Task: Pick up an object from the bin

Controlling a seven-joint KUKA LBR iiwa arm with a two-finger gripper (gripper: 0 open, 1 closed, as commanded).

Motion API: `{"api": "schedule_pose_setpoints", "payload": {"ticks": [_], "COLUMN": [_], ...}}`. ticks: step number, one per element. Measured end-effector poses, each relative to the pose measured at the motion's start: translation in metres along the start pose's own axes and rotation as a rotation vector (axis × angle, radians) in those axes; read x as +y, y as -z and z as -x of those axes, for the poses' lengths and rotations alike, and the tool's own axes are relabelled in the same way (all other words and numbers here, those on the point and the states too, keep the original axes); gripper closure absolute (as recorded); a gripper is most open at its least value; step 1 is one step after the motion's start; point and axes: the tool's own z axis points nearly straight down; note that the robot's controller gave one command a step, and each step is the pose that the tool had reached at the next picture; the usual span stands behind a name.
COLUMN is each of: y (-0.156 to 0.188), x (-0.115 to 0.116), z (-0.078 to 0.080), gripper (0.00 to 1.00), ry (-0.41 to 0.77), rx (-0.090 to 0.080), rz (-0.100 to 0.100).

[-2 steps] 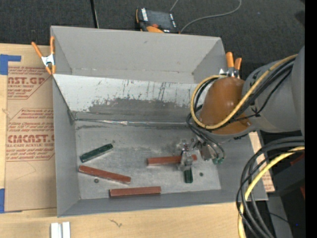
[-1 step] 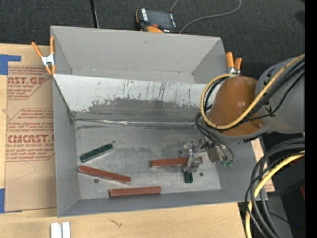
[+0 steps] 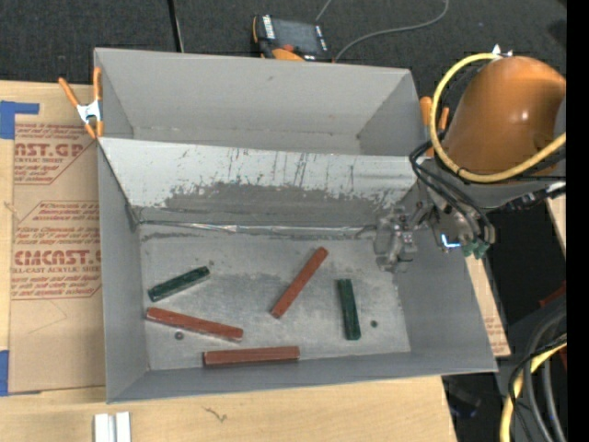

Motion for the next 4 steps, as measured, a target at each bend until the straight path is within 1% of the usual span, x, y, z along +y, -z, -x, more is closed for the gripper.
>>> {"api": "schedule_pose_setpoints", "payload": {"ticks": [1,2,3,4], "y": [-0.005,-0.188,-0.183,-0.184], "x": [0.0,0.039,0.038,-0.002], "z": [-0.002,0.069,0.07,0.058], "gripper": [0.0,0.0,1.0,1.0], "ry": [0.0,0.044,0.043,0.473], "rx": [0.01,0.013,0.009,0.01], "rz": [0.002,0.005,0.004,0.004]}}
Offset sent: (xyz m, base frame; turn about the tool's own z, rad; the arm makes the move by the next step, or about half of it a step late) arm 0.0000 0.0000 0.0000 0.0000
